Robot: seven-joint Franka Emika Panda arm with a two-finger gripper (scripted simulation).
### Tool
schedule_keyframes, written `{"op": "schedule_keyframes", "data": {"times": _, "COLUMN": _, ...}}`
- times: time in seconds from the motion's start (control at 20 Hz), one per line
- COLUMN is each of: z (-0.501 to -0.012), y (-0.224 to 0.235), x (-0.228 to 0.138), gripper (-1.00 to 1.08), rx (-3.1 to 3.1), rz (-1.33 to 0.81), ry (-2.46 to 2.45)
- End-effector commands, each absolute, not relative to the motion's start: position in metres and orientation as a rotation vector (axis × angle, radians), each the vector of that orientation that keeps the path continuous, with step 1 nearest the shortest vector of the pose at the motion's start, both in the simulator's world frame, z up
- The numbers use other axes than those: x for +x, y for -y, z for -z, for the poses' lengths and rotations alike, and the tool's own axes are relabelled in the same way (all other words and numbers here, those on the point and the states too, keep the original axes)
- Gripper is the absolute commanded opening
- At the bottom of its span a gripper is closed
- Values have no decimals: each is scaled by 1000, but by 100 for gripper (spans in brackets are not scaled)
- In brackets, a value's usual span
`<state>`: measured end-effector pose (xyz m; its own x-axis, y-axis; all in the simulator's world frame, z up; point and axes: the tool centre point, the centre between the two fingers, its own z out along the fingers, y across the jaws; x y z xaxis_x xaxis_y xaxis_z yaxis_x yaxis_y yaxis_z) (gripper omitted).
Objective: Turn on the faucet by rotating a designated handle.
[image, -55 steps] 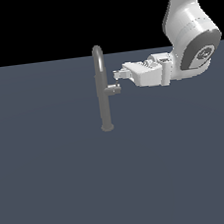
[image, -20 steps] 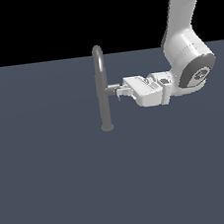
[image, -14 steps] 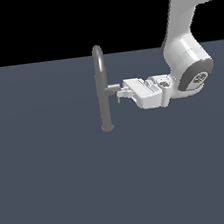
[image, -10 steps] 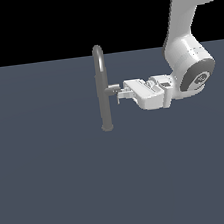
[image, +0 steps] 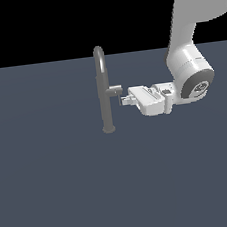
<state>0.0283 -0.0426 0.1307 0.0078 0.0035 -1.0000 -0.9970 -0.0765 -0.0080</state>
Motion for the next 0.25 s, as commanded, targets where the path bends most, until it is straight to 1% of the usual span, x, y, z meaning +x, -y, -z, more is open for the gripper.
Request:
{"op": "schedule_keyframes", "data": {"times": 0.0, "z": -125, "y": 28, "x": 39, "gripper": -100, "rx": -1271, "rz": -1265, "ry": -1156}}
{"op": "schedule_keyframes", "data": {"times": 0.2, "z": -116, "y": 26, "x": 45, "gripper": -100, "rx": -1265, "rz": -1264, "ry": -1169}}
